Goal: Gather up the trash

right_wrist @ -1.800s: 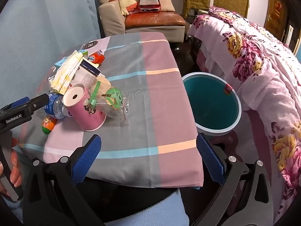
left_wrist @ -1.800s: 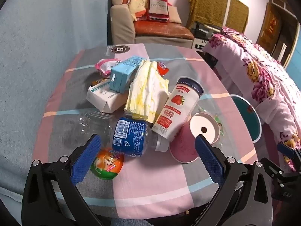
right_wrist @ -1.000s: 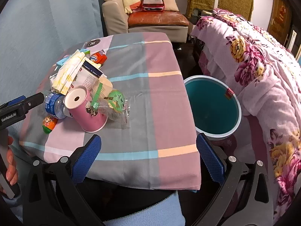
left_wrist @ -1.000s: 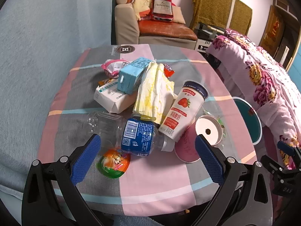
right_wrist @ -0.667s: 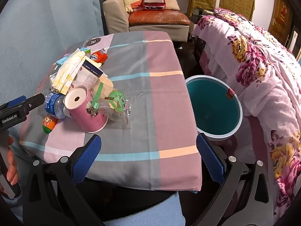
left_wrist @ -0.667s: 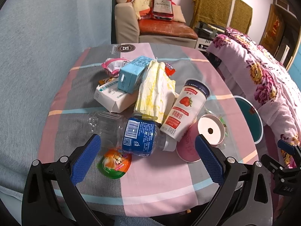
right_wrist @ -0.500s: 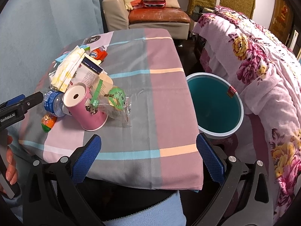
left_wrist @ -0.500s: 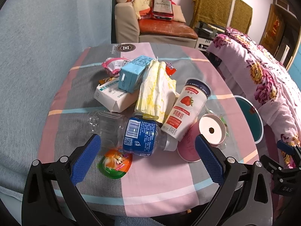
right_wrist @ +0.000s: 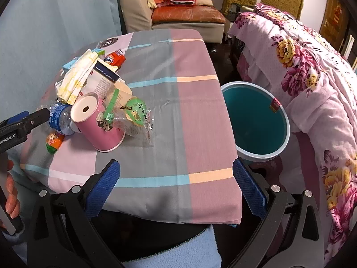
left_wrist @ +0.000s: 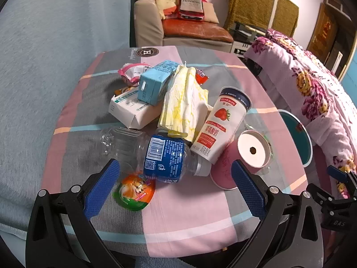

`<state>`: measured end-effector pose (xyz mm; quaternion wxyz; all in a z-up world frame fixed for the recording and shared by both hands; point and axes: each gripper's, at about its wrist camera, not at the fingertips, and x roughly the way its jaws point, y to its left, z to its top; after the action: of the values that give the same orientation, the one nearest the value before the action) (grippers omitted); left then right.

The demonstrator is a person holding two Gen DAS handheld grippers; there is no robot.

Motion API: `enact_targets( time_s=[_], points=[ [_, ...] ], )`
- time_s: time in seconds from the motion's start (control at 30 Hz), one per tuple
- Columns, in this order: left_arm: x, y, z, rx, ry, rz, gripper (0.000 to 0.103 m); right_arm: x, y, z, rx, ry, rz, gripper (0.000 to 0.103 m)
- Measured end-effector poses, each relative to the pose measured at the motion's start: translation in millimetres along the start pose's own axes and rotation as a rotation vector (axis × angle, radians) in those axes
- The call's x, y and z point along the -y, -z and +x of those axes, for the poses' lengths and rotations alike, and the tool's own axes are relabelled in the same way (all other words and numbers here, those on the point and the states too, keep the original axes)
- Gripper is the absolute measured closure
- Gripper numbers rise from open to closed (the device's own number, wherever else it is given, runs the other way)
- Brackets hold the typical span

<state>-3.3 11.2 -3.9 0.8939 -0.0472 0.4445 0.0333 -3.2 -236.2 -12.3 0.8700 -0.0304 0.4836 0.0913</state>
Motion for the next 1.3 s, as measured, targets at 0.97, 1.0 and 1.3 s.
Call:
enact_targets(
  time_s=[0.97, 1.0, 1.3],
  points=[
    [-7.4, 1.8, 7.1, -0.014, -0.001, 0.003, 0.003, -16.5, -10.8, 14.8, -0.072, -0.058, -0.02, 0.006],
    [-9.7, 2.6, 8.5, -0.016, -0.001, 0.0, 0.003, -17.4, -11.3, 15.0, -0.071, -0.063, -0.018, 0.006],
    [-51.0, 4.2, 18.3, -0.044, -0.005, -0.066, 0.003, -50.3, -25.7, 18.2, -0.066, -0.159, -0.072, 0.012]
  ],
)
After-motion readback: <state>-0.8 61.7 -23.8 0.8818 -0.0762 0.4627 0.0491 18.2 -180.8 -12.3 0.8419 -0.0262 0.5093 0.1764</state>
